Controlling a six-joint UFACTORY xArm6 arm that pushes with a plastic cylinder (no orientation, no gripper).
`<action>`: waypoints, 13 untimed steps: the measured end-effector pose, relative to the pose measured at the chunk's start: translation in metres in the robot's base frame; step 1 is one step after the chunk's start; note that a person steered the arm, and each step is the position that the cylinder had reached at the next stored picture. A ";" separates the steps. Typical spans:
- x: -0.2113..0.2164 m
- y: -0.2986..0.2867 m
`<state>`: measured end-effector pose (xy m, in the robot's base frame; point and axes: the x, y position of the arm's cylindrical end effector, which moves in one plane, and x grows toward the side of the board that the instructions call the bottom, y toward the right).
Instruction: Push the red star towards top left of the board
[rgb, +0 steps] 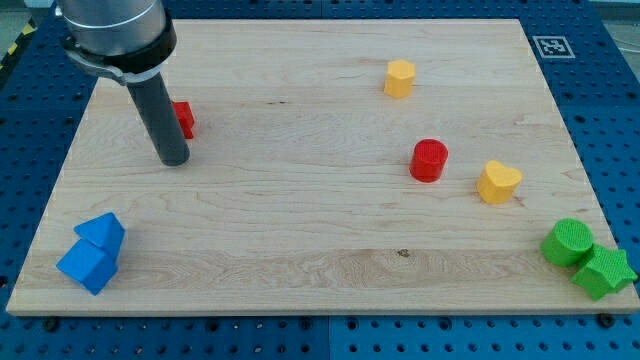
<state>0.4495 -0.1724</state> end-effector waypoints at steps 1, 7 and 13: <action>-0.005 0.000; -0.043 -0.024; -0.079 -0.028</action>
<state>0.3706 -0.2008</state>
